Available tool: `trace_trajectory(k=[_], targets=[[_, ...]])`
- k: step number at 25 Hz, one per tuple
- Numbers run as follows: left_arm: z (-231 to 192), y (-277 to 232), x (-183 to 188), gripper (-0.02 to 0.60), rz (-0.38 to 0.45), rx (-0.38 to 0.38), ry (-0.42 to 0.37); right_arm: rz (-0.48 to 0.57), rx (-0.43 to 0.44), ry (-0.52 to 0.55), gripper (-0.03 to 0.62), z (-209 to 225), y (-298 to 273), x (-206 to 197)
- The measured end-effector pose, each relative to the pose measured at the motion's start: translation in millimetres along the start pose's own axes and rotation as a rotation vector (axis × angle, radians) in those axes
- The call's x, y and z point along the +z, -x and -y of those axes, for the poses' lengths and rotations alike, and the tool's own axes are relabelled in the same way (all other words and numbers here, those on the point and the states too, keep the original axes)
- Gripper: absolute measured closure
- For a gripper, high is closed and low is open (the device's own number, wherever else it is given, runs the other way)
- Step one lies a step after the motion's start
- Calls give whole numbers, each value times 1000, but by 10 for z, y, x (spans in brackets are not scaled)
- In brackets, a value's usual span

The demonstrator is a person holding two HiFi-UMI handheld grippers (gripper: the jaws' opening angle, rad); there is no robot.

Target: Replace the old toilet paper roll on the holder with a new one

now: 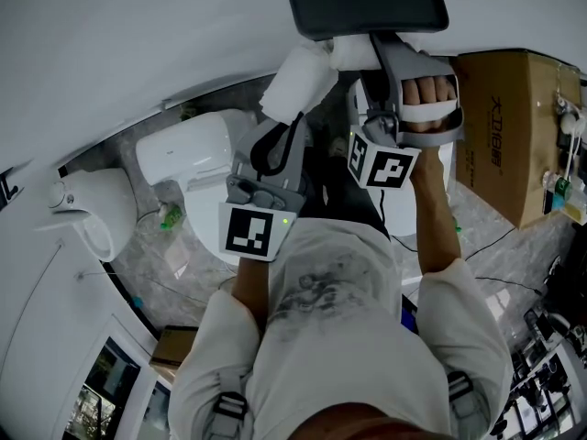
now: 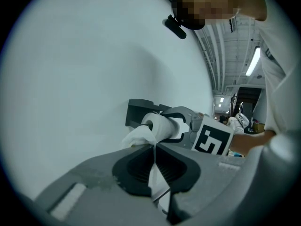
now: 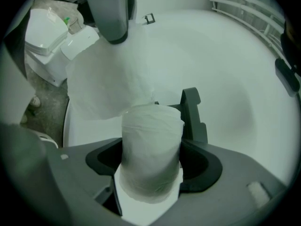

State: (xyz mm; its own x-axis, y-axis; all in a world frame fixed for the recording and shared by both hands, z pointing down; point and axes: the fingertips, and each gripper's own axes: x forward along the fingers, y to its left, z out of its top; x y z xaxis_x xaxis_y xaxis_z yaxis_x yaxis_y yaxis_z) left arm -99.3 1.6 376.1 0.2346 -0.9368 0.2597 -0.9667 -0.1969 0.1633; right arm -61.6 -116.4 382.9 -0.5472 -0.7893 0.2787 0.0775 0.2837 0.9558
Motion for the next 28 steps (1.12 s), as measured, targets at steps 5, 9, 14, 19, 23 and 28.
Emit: trace_trajectory(k=[5,9,14,19,23,28], targets=[[-22,-3,32,565,7,14,-3,16,-10,-8,220,12,8,19],[-9,-3,41,565,10,19,-1,38,-27,-30,215,21,49,30],[3,6,88,565,20,25,-4,60,-42,-53,214,51,97,21],[14,52,106,565,21,33,-7,75,-36,-89,189,51,164,10],[34,85,128,565,29,40,-14,86,-16,-116,175,15,228,-10],[76,134,183,565,53,46,-6,97,9,-150,175,-55,341,-33]])
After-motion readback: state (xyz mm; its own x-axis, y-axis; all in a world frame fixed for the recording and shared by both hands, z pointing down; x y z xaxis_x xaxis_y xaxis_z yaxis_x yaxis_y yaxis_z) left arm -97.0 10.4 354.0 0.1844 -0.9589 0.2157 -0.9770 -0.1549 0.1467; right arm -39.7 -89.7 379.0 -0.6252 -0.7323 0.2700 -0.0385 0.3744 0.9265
